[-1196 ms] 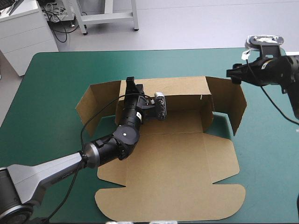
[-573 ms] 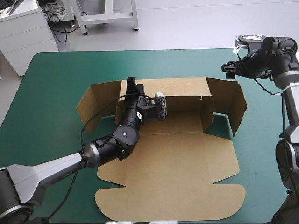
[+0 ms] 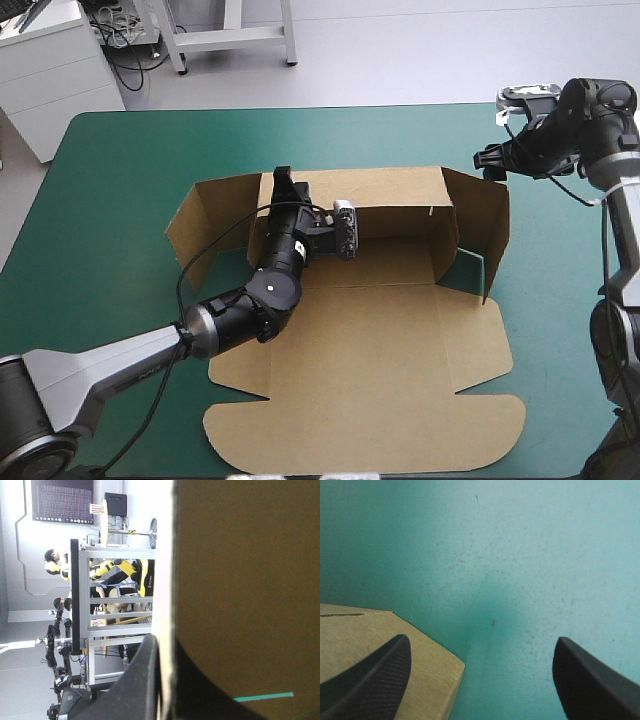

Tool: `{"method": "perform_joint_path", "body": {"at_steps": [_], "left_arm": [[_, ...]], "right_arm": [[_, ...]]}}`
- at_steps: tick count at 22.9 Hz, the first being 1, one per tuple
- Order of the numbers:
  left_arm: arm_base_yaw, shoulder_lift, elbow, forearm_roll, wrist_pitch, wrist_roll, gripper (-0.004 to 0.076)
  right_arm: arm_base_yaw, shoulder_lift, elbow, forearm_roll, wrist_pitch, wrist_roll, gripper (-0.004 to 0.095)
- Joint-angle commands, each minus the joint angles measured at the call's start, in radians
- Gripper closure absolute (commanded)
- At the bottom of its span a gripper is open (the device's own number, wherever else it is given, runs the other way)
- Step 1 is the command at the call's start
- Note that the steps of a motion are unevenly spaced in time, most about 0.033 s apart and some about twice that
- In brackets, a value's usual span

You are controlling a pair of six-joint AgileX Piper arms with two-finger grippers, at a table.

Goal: Fold the box

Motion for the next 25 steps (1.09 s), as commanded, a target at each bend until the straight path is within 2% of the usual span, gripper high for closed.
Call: {"method": "perform_joint_path", "body": {"at_steps": [1, 13, 15, 16, 19, 22, 25], "left_arm": [[-0.008, -0.026, -0.029, 0.045, 0.050, -0.013, 0.0756], [-0.008, -0.026, -0.029, 0.063, 0.067, -0.013, 0.0756], [-0.008, -0.026, -0.029, 0.076, 0.067, -0.011, 0.0756], [-0.008, -0.026, -0.029, 0.083, 0.067, -0.013, 0.0756], [-0.008, -0.026, -0.029, 0.089, 0.067, -0.013, 0.0756], [-0.008, -0.026, -0.029, 0.089, 0.067, -0.013, 0.0756], [-0.008, -0.026, -0.029, 0.089, 0.067, -0.013, 0.0756]], "right_arm": [[-0.008, -0.068, -0.032, 0.011, 0.004, -0.018, 0.0197], [-0.008, -0.087, 0.000, 0.044, 0.004, -0.018, 0.0197], [-0.008, -0.113, 0.075, 0.055, -0.041, -0.014, 0.0197], [-0.008, -0.146, 0.138, 0.075, -0.099, -0.014, 0.0197], [-0.008, -0.210, 0.254, 0.088, -0.155, -0.028, 0.0197], [-0.008, -0.278, 0.403, 0.103, -0.226, -0.079, 0.0197], [-0.008, -0.339, 0.536, 0.169, -0.327, -0.166, 0.0197]]}}
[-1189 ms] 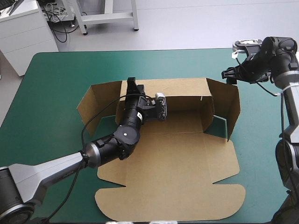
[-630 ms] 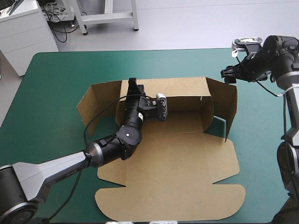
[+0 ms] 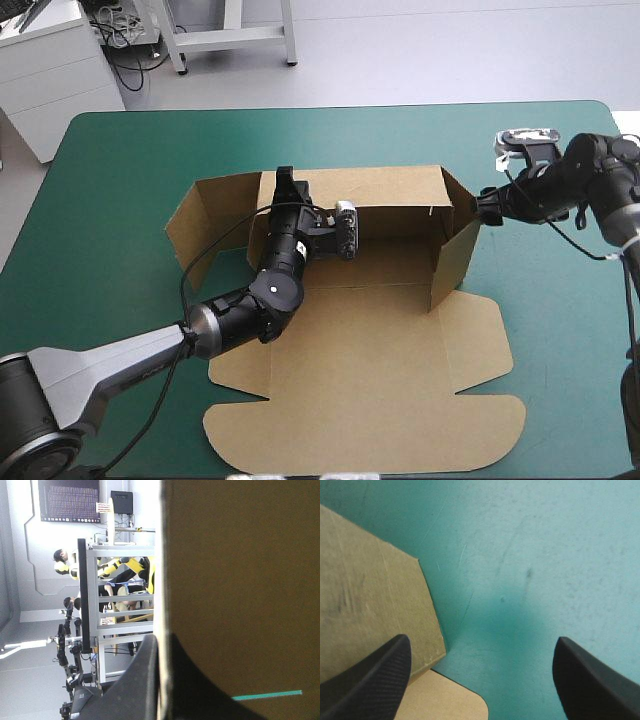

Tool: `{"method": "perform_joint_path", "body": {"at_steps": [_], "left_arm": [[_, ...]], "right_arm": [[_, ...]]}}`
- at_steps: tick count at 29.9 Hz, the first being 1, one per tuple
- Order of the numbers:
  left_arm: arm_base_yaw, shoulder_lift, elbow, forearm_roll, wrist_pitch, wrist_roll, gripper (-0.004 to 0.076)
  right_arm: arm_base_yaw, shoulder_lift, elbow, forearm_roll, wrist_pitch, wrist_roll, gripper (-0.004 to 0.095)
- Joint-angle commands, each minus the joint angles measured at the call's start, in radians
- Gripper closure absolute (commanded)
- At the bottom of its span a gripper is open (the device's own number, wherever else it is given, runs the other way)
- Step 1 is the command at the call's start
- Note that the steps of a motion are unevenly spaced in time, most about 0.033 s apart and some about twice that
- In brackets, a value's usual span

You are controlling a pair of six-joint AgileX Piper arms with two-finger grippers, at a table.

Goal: Fold the box

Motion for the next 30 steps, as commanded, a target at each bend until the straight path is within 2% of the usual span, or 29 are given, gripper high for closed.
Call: {"method": "perform_joint_path", "body": {"at_steps": [1, 4, 9, 13, 24, 30], "left_arm": [[-0.008, -0.039, -0.029, 0.052, 0.045, -0.012, 0.0756], [-0.008, -0.039, -0.029, 0.052, 0.045, -0.012, 0.0756], [-0.008, -0.039, -0.029, 0.054, 0.040, -0.012, 0.0756], [-0.008, -0.039, -0.029, 0.054, 0.042, -0.012, 0.0756], [-0.008, -0.039, -0.029, 0.056, 0.045, -0.012, 0.0756], [-0.008, -0.039, -0.029, 0.056, 0.043, -0.012, 0.0756]], "right_arm": [[-0.006, -0.114, 0.117, 0.097, -0.137, -0.125, 0.0197], [-0.006, -0.171, 0.228, 0.197, -0.187, -0.316, 0.0197], [-0.006, -0.224, 0.322, 0.352, -0.184, -0.585, 0.0197], [-0.006, -0.220, 0.332, 0.445, -0.182, -0.691, 0.0197], [-0.006, -0.204, 0.332, 0.475, -0.237, -0.731, 0.0197], [-0.006, -0.206, 0.330, 0.475, -0.150, -0.657, 0.0197]]}}
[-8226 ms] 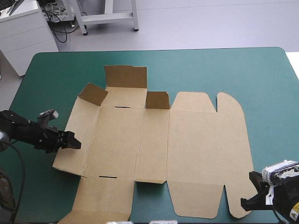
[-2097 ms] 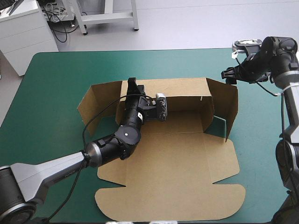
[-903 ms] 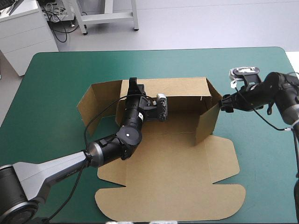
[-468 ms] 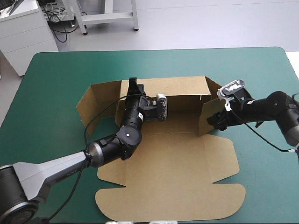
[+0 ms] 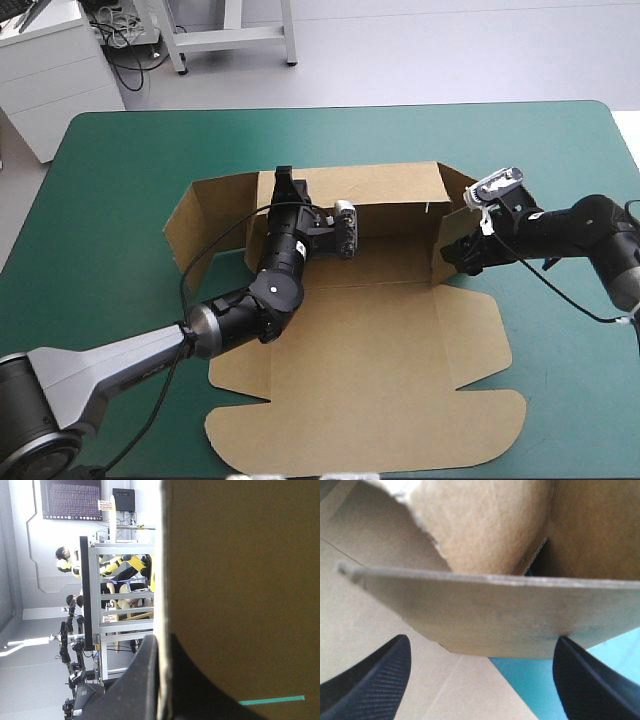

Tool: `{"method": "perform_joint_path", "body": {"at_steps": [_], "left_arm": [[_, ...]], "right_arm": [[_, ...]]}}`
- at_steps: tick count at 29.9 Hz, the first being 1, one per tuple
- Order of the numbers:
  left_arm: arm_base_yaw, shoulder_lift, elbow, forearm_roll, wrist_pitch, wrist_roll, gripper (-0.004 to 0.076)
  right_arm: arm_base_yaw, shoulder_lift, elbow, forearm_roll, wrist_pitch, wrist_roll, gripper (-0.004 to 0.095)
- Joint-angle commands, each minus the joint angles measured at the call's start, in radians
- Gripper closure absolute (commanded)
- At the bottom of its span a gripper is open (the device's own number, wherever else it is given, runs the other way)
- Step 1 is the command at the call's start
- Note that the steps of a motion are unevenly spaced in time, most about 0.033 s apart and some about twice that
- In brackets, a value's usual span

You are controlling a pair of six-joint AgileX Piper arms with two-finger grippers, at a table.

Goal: Fold the box

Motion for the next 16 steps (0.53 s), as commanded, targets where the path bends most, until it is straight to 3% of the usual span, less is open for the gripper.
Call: {"method": "perform_joint_path", "body": {"at_steps": [1, 8, 16], "left_arm": [[-0.008, -0.039, -0.030, 0.052, 0.031, -0.012, 0.0756], [-0.008, -0.039, -0.030, 0.056, 0.031, -0.012, 0.0756], [-0.008, -0.039, -0.030, 0.056, 0.031, -0.012, 0.0756]], "right_arm": [[-0.005, -0.032, -0.027, 0.043, 0.039, 0.052, 0.0197], [-0.005, -0.095, -0.110, 0.033, 0.104, 0.156, 0.0197], [-0.005, -0.141, -0.359, 0.029, 0.205, 0.324, 0.0197]]}}
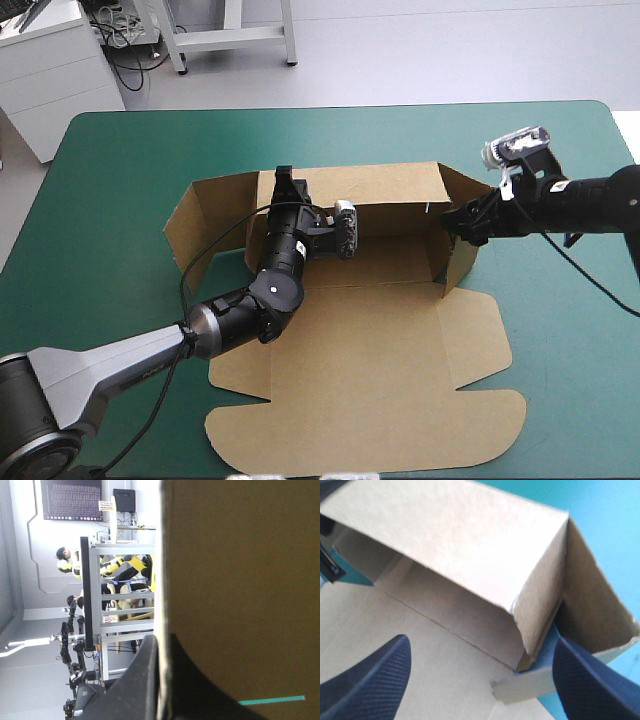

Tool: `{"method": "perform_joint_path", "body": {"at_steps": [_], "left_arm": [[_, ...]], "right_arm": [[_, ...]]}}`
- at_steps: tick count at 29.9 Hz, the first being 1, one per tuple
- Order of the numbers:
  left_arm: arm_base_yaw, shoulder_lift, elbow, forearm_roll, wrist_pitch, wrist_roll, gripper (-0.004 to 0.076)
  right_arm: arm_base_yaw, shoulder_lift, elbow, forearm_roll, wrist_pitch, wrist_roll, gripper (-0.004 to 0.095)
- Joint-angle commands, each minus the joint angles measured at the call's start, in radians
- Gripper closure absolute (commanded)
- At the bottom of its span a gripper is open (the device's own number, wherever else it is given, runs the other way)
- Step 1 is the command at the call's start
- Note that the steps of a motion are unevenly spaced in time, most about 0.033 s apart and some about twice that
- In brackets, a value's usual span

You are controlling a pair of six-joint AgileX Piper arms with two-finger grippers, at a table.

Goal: Fold the box

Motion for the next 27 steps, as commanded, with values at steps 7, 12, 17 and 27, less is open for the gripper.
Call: {"method": "perform_joint_path", "body": {"at_steps": [7, 12, 17, 27], "left_arm": [[-0.008, -0.039, -0.030, 0.052, 0.029, -0.012, 0.0756], [-0.008, -0.039, -0.030, 0.056, 0.029, -0.012, 0.0756], [-0.008, -0.039, -0.030, 0.060, 0.031, -0.012, 0.0756], [-0.008, -0.039, -0.030, 0.063, 0.024, -0.027, 0.0756]], "right_arm": [[-0.005, 0.028, -0.304, -0.194, -0.061, 0.354, 0.0197], [-0.005, 0.123, -0.398, -0.358, -0.058, 0.472, 0.0197], [-0.005, 0.249, -0.479, -0.412, -0.037, 0.510, 0.0197], [-0.005, 0.450, -0.568, -0.416, -0.044, 0.508, 0.0197]]}}
